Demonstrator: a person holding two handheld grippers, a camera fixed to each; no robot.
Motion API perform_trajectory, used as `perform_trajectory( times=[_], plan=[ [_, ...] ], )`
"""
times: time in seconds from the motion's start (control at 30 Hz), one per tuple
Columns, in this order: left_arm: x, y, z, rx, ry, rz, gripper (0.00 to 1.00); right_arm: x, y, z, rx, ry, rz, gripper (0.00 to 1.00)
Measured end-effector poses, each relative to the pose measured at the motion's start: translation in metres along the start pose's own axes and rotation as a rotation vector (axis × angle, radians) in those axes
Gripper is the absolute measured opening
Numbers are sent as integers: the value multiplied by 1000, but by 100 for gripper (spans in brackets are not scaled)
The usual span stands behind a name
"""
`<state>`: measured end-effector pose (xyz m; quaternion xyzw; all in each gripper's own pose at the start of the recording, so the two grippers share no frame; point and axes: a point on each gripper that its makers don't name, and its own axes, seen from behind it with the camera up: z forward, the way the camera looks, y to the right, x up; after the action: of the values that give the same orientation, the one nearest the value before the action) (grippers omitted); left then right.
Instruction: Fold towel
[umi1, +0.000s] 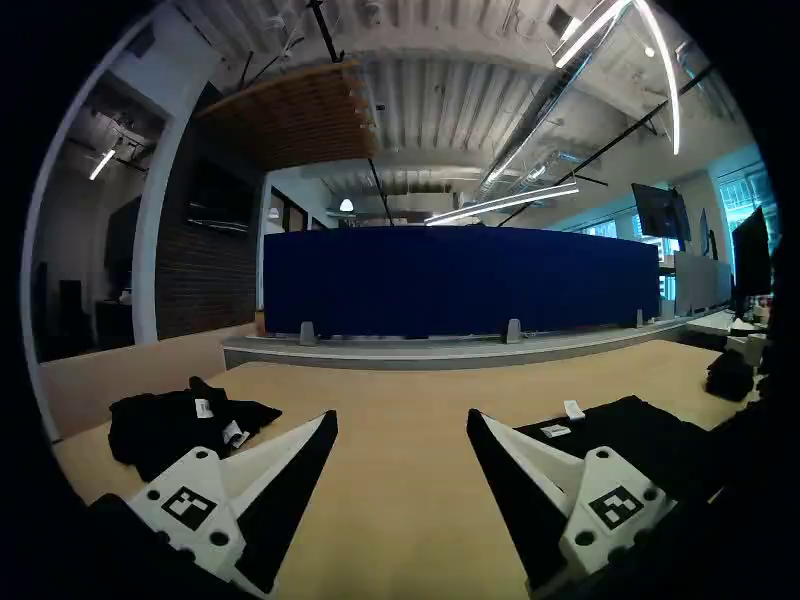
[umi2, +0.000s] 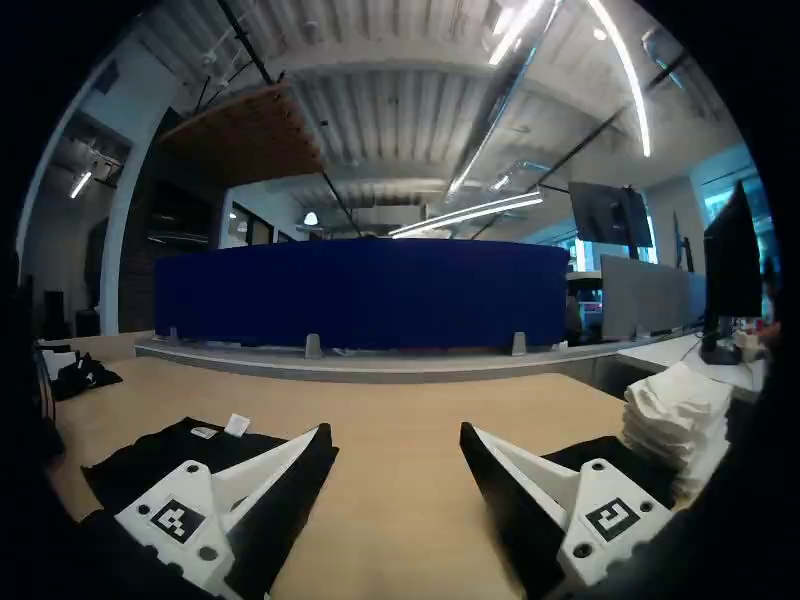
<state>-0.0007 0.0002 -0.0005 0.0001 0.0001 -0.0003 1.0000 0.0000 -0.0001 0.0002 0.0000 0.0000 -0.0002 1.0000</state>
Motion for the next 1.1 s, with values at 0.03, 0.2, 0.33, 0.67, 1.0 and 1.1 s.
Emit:
perform_trajectory(
  times=[0.03,0.2,0.33,0.67,1.0,1.1],
  plan=[
    [0,0,0,0,0,0,96,0,0,0,0,0,0,100],
    [-1,1,-1,0,0,0,96,0,0,1,0,-1,-1,100],
    [-2,0,-1,0,0,1,96,1,-1,0,1,0,0,100],
    [-2,-4,0,9,-18,10,96,2,3,0,-16,-8,-21,100],
    [66,3,-2,-11,-9,35,96,62,-5,-9,-13,-1,-50,100],
    [92,5,-4,-17,-9,24,96,88,-6,-12,-14,5,-41,100]
  ],
)
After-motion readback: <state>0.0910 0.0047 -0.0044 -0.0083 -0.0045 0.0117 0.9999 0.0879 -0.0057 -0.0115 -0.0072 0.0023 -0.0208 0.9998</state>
